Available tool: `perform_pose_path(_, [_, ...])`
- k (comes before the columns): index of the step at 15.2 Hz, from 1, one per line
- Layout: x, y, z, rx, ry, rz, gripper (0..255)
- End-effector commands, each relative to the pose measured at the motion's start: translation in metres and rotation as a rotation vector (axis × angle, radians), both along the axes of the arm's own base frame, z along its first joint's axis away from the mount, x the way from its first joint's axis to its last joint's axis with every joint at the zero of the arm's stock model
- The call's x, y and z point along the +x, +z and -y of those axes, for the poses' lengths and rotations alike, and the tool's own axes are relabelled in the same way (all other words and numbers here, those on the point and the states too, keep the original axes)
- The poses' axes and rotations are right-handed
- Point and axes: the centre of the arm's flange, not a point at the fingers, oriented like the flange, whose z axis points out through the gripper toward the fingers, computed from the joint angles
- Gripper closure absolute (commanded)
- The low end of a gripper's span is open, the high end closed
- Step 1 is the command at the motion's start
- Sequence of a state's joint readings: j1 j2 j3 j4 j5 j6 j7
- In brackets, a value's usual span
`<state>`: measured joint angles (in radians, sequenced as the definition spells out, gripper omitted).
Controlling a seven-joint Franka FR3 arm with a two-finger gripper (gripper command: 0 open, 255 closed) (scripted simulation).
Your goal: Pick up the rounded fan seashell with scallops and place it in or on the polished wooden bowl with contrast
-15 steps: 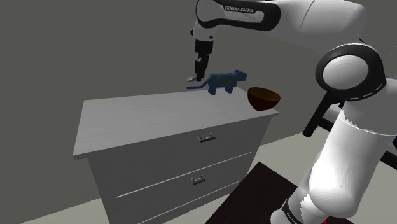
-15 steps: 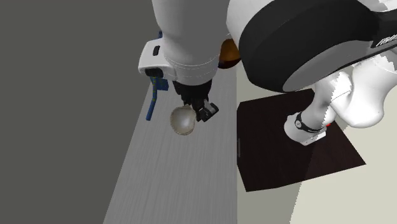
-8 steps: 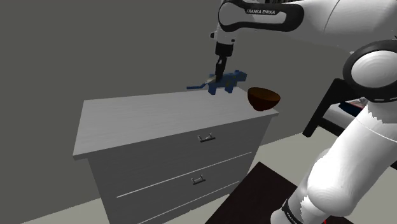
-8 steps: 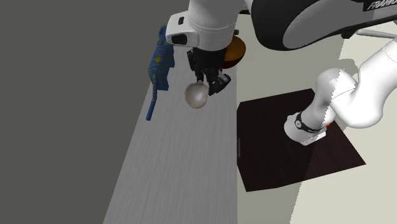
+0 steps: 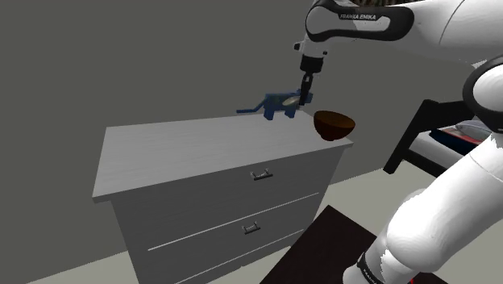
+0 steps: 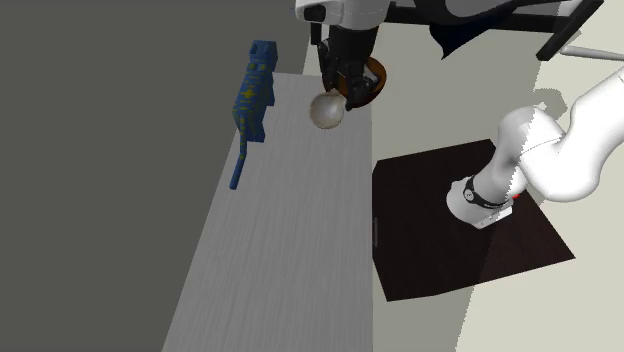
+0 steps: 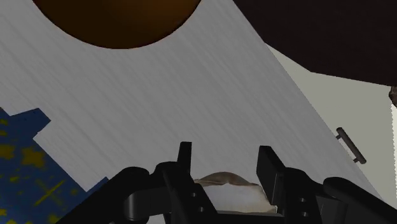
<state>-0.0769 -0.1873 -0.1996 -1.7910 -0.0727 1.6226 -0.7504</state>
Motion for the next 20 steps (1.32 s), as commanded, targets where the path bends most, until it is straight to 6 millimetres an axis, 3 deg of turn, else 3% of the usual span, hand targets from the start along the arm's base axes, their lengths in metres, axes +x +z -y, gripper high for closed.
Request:
perform_pose_path(1, [-0.015,-0.003,0.023,0.000,0.002,0.000,255])
perform_pose_path(16, [-0.126,-0.003,0.186,0.000,0.002,0.000,255])
perform_pose_path(20, [-0.126,-0.024,0.186,0.000,0.002,0.000,255])
